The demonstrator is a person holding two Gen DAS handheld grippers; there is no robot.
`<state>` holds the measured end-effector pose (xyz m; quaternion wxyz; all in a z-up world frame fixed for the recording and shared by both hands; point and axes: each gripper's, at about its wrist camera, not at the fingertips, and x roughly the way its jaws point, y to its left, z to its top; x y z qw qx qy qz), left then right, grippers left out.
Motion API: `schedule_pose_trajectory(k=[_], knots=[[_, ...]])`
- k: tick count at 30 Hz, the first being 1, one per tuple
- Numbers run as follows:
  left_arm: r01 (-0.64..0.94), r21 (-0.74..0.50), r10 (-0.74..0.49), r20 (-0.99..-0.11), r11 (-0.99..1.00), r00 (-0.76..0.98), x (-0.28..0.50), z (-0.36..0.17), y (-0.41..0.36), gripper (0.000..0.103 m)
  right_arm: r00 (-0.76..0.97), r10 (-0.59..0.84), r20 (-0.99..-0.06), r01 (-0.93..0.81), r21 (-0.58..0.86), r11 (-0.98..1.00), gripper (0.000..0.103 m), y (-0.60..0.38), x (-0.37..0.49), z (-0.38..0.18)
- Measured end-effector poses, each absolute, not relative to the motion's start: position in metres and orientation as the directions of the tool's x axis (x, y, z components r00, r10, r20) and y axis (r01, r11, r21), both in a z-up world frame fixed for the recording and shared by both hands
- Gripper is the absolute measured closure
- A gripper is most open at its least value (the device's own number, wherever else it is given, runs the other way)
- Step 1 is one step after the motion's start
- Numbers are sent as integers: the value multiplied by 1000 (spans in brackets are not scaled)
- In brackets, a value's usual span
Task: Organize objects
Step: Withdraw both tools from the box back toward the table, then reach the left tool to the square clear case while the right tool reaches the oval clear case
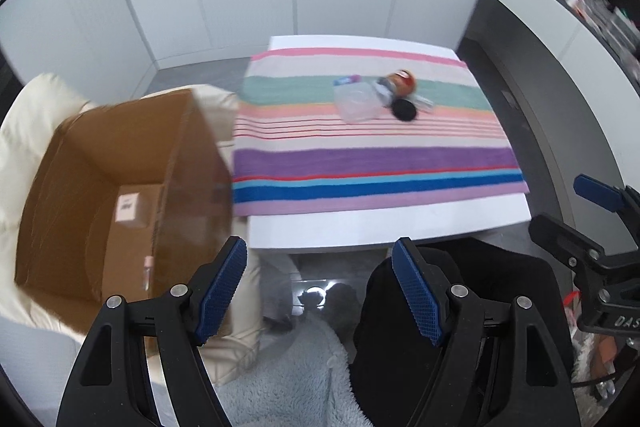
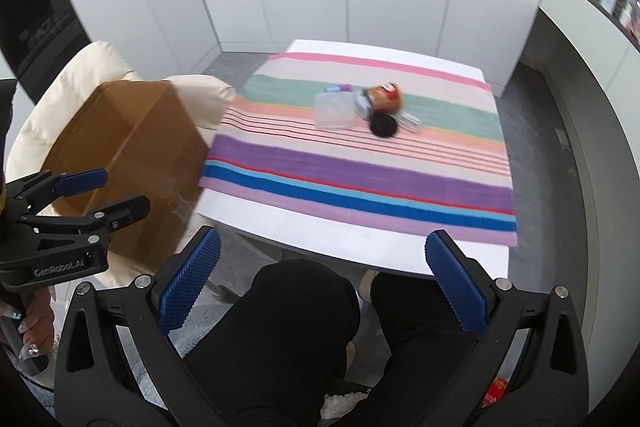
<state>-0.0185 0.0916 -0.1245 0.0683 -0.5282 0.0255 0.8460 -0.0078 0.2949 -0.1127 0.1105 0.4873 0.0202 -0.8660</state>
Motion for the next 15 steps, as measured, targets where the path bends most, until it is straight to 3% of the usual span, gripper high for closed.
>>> schedule_pose_trajectory(k=[10,15], knots=[[-222,-49,128,-924,-974,-361,-51,-142,137,26,-487,-135,-863,102,97,-990,0,349,-28,-137],[-247,4,97,-913,-969,-396,-83,-145,158,26,-486,-134,-863,65,118,-991,0,370,-53,-153]])
